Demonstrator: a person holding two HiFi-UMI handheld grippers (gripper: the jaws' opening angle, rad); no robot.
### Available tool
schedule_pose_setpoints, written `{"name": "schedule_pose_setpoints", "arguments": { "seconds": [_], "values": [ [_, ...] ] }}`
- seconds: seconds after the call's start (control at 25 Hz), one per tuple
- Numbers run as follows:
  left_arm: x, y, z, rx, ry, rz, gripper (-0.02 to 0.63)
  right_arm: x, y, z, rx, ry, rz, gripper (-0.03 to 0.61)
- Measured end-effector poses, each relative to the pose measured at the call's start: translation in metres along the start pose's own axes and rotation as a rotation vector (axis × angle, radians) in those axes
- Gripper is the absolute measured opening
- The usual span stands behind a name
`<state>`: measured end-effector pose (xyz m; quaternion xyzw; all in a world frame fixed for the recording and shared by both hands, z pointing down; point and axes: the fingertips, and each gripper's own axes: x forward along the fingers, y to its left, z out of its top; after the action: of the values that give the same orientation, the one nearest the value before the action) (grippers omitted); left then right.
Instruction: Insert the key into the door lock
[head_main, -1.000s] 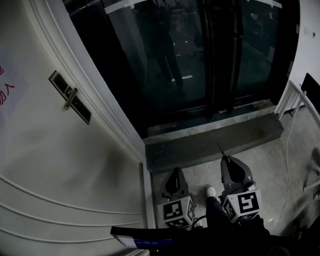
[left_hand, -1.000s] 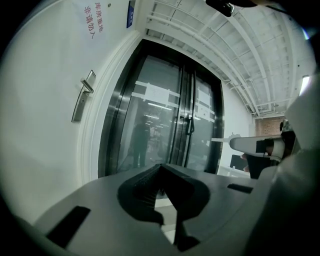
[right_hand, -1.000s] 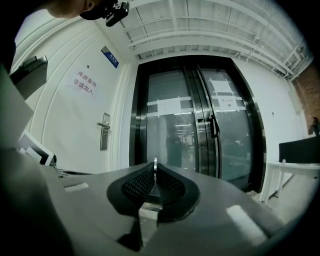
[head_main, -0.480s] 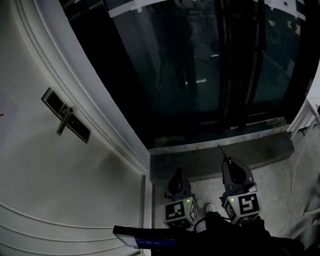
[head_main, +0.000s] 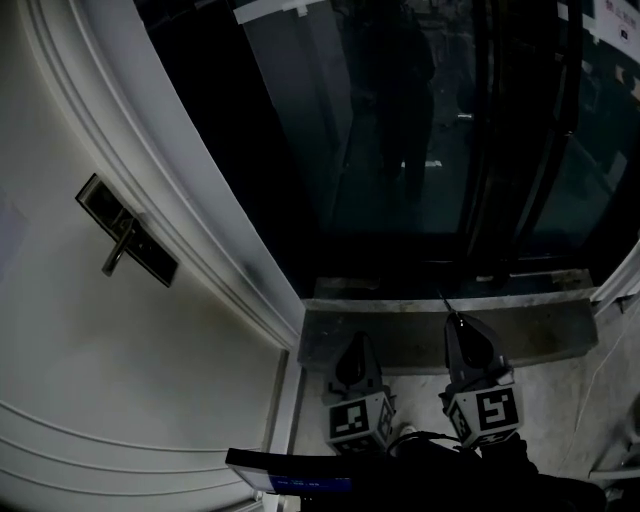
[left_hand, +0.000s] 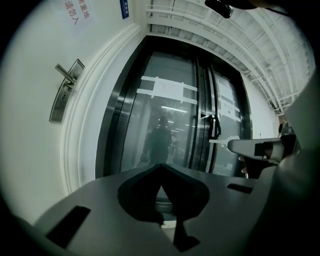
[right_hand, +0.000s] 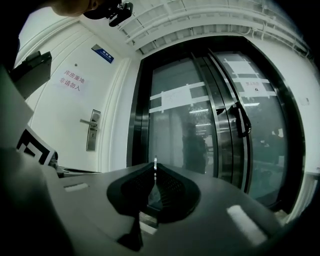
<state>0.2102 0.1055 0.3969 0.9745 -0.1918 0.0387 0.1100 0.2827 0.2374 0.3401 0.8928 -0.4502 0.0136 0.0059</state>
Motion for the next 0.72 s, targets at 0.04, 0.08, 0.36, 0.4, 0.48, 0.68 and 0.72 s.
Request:
{"name": "schedule_pose_setpoints", "arguments": {
  "seconds": [0.04,0.08,0.36,0.4,0.48,0.68,0.72],
  "values": [
    [0.003,-0.001,0.000,0.001,-0.001,0.005,0.002,0.004,-0.002,0.000,0.003,-0.001,0.010,0.012],
    [0.005,-0.001,-0.001,0.000,0.001,0.010,0.002,0.008,-0.002,-0.001,0.007,-0.006,0.020,0.012],
    [0.012,0.019,-0.001,0.008,0.009,0.074,0.002,0.035,0.006,-0.008,0.007,-0.003,0.090,0.012],
    [0.013,0.023,0.000,0.005,0.007,0.087,0.002,0.039,0.009,-0.008,0.000,-0.004,0.105,0.012],
    [0.013,0.034,0.003,0.002,0.000,0.114,0.002,0.049,0.017,-0.007,-0.006,0.000,0.134,0.012],
    [0.017,0.071,0.011,-0.006,-0.018,0.183,0.002,0.085,0.046,-0.002,-0.004,-0.017,0.206,0.012],
    [0.018,0.081,0.014,-0.009,-0.023,0.200,0.002,0.093,0.053,-0.002,-0.014,-0.022,0.223,0.012]
  ]
}}
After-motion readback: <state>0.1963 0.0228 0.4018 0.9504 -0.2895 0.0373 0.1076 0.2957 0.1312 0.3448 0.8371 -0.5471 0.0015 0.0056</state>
